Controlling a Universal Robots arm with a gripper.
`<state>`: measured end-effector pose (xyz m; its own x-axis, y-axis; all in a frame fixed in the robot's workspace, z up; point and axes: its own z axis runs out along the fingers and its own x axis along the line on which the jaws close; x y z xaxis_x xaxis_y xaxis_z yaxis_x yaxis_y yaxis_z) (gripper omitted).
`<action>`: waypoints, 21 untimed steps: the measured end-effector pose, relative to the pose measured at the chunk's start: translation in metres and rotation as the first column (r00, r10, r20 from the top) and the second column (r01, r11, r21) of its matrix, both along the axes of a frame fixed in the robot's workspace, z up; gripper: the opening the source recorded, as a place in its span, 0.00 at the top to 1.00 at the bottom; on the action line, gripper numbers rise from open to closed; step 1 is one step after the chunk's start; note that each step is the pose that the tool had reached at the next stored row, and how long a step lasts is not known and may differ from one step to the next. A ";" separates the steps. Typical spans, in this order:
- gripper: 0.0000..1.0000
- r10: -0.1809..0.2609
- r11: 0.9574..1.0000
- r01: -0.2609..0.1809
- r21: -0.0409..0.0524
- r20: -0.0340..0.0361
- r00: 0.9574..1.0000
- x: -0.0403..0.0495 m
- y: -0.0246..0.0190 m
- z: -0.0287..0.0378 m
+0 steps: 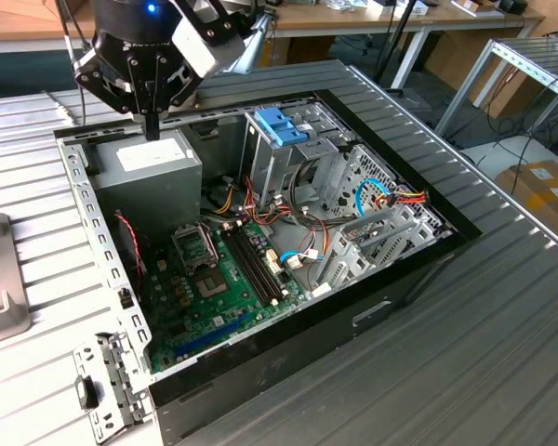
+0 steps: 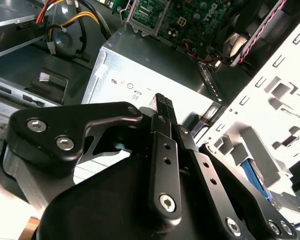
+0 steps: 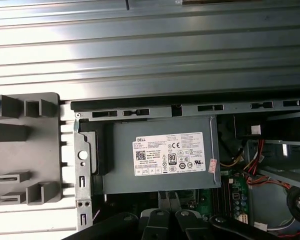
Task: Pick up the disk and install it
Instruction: 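Reach for the disk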
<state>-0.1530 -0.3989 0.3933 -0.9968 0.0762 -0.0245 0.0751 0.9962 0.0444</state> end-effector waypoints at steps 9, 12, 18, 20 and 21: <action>0.90 0.000 1.000 0.000 0.000 0.000 1.000 -0.0038 0.0000 0.0000; 0.90 0.000 1.000 0.000 0.000 0.000 1.000 -0.0046 0.0000 0.0000; 0.90 0.000 1.000 0.000 0.000 0.000 1.000 -0.0081 0.0000 0.0000; 0.90 0.000 1.000 0.000 0.000 0.000 1.000 -0.0092 0.0000 0.0000; 0.90 0.000 1.000 0.000 0.000 0.000 1.000 -0.0098 0.0000 0.0000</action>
<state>-0.1629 -0.3989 0.3933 -0.9968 0.0762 -0.0245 0.0751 0.9962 0.0443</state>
